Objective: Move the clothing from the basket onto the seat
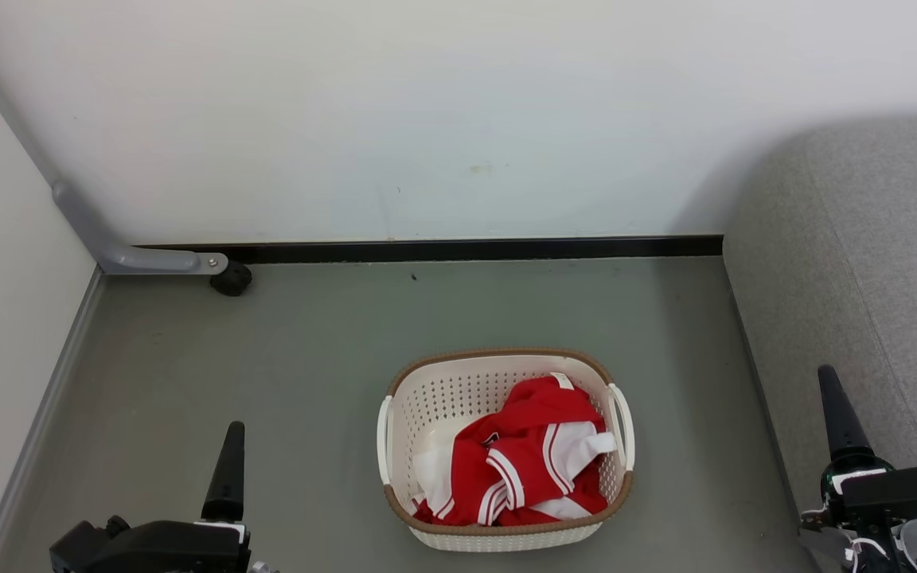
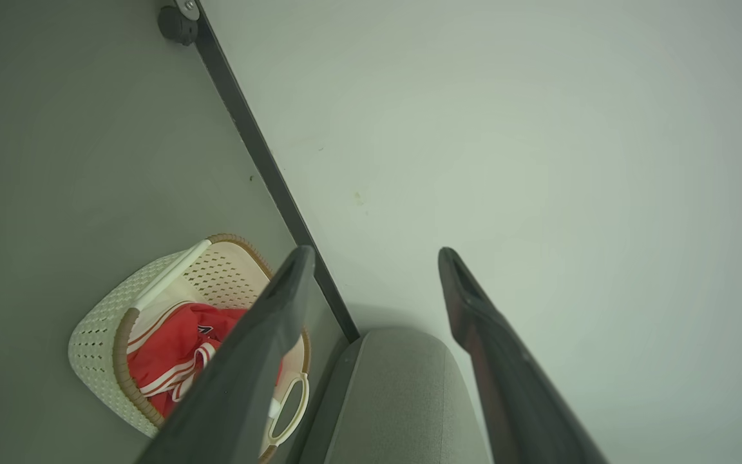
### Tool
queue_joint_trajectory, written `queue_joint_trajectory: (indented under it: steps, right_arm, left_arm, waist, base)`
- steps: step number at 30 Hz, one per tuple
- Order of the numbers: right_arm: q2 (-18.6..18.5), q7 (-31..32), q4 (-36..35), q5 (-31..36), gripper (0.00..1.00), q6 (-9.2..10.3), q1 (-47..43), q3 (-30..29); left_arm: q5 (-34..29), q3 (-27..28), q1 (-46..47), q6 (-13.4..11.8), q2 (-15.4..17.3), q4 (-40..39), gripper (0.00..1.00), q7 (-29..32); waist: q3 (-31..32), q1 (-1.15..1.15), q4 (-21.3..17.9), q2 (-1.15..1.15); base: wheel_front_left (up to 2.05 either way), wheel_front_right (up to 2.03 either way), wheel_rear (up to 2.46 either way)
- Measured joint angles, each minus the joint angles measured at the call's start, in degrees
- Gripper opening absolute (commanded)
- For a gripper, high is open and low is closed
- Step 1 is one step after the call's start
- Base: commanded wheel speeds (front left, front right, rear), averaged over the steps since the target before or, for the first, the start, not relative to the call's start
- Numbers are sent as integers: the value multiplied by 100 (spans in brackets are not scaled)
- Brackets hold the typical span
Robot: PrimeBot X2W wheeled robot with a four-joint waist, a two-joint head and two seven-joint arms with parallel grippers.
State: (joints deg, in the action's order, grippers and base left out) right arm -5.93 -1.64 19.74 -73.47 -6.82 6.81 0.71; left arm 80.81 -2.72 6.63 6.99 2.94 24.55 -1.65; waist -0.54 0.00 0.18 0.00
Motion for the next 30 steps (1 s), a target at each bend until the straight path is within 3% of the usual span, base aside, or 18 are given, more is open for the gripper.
queue_joint_trajectory:
  steps: [8,30]
  right_arm:
    - [-94,-140,16,634,100,29,50,174]
    - [-538,-565,298,2787,100,59,361,954]
  left_arm:
    - [-470,-87,80,-36,43,122,100,-109]
    - [-2728,-676,400,-196,341,472,100,-563]
  waist:
    - [4,0,-8,0]
    - [50,0,-6,0]
  base:
    - [0,0,0]
    - [0,0,0]
